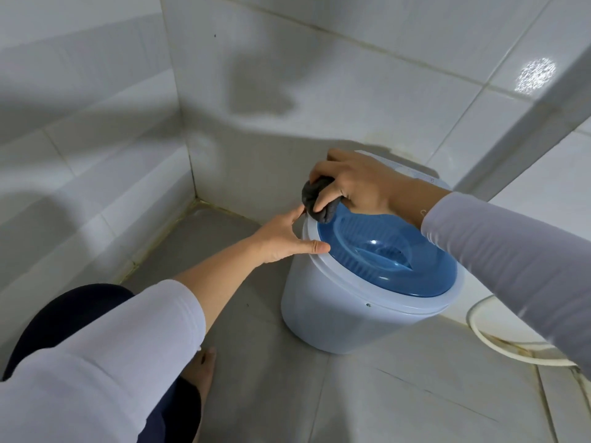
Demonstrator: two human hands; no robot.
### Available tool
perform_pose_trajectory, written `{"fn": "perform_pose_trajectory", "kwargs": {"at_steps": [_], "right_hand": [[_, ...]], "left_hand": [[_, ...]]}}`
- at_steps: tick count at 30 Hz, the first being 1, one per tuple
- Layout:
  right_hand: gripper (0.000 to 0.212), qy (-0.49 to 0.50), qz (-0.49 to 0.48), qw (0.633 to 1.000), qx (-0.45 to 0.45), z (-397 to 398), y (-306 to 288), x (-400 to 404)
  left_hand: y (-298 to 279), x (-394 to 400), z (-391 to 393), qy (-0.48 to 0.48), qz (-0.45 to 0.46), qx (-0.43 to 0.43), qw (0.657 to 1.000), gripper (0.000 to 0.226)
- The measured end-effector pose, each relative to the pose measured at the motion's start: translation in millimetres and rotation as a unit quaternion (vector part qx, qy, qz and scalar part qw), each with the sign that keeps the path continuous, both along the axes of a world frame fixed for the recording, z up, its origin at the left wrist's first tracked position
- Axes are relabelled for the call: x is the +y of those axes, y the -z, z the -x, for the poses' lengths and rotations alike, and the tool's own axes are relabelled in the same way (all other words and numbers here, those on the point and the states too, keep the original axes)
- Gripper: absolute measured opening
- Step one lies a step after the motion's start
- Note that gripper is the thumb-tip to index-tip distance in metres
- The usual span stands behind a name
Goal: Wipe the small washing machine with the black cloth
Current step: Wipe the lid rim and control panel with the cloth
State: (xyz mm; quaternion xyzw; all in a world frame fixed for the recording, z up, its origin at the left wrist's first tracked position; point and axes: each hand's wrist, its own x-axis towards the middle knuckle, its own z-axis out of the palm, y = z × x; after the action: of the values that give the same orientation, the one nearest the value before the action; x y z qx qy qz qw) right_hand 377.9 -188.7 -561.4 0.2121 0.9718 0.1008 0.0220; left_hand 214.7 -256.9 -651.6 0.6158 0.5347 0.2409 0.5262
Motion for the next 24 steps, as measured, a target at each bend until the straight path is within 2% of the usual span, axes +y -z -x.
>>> {"fn": "perform_pose_trajectory", "kwargs": {"at_steps": [4, 15, 24], "right_hand": [[0.047, -0.005, -0.008, 1.0, -0.025, -2, 10, 1], [0.041, 0.074, 0.007, 0.997, 0.001, -11, 18, 29], [0.036, 0.166, -0.033, 0.986, -0.01, -17, 14, 51]], "left_hand": [[-3, 7, 2, -0.006, -0.023, 0.008, 1.0, 0.089], [3, 20, 4, 0.036, 0.008, 0.057, 0.998, 0.104], [-1, 19, 3, 0.042, 0.019, 0.061, 0.997, 0.102]]}}
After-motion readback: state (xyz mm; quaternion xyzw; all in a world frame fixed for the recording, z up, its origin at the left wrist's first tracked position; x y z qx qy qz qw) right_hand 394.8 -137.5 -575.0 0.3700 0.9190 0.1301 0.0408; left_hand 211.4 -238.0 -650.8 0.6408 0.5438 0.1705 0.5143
